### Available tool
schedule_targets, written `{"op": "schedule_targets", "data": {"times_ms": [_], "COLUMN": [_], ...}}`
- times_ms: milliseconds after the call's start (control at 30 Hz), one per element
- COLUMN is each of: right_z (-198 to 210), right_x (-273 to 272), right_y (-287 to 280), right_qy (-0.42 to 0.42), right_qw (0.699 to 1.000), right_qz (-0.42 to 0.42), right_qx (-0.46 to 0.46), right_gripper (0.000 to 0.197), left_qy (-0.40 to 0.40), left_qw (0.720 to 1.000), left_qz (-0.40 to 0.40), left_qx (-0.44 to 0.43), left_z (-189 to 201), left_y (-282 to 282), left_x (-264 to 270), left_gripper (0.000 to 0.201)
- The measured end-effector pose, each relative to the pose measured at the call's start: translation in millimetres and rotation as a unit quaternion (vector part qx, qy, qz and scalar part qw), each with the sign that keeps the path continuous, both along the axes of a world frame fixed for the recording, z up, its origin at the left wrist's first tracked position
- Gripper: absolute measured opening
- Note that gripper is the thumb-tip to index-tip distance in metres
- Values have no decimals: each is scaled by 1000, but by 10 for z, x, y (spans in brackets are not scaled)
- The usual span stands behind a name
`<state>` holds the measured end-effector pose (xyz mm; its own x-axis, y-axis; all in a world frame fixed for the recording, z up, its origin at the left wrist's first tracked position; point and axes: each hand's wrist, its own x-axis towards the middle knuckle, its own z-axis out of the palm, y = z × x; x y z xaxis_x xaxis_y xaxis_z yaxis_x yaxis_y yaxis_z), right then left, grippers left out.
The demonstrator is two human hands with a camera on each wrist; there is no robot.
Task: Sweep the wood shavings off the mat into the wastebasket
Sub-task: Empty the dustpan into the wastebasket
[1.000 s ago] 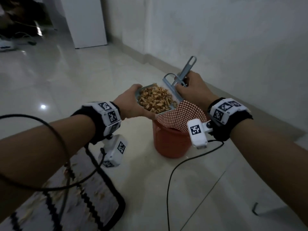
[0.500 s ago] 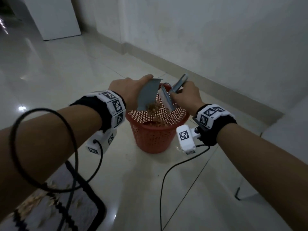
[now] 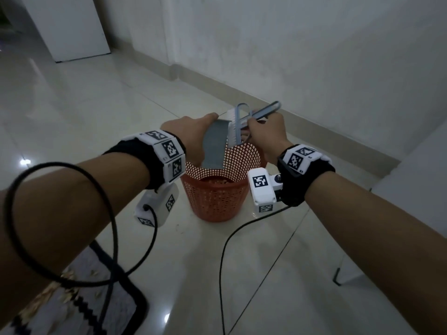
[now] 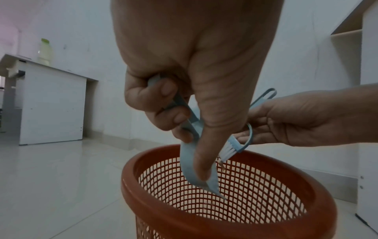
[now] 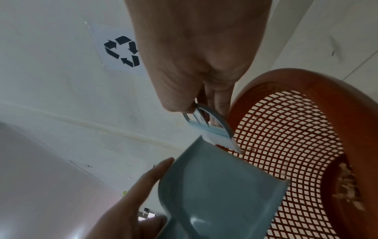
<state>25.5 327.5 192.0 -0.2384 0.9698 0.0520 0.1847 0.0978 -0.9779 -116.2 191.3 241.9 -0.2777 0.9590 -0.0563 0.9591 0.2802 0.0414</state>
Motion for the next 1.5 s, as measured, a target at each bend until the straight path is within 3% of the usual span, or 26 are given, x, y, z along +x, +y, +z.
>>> {"op": "schedule_targets", "data": {"times_ms": [100,233,367,500,733,933,1100,1267,1500], "right_z": [-17,-194,-237,-475,-24,204,299,192,-220], "right_x": [14,-75,-128,-216,-148,-270,-621,-999,-1485], "right_y": [-37,16,42,260,-303,-710,-1335,-2115,-3137], "right_qy": [-15,22,65,73,146,226,285,223,95], "right_qw": [999,1000,995,990,975,960,938,927,881], "right_qz": [-11,-1,-32,-106,-95,-59,68,227,409], "right_qx": [27,-10,-62,-65,-139,-154,-183,-201,-219], "right_gripper": [30,41,23,40,35,10,8,8,13], "left_qy": [-14,-48,-39,-87,-137,-248,-283,-296,-277], "left_qw": [1000,999,999,994,987,952,913,885,880], "left_qz": [13,17,35,50,62,104,168,252,331], "left_qx": [18,17,11,46,64,146,242,255,198], "left_z": [80,115,63,30,51,89,67,-94,-620], "left_y": [-15,-4,-31,-70,-105,-310,-1005,-2139,-3704], "left_x": [-12,53,68,106,89,-100,-416,-797,-981], "left_gripper": [113,118,114,110,110,113,115,117,115]}}
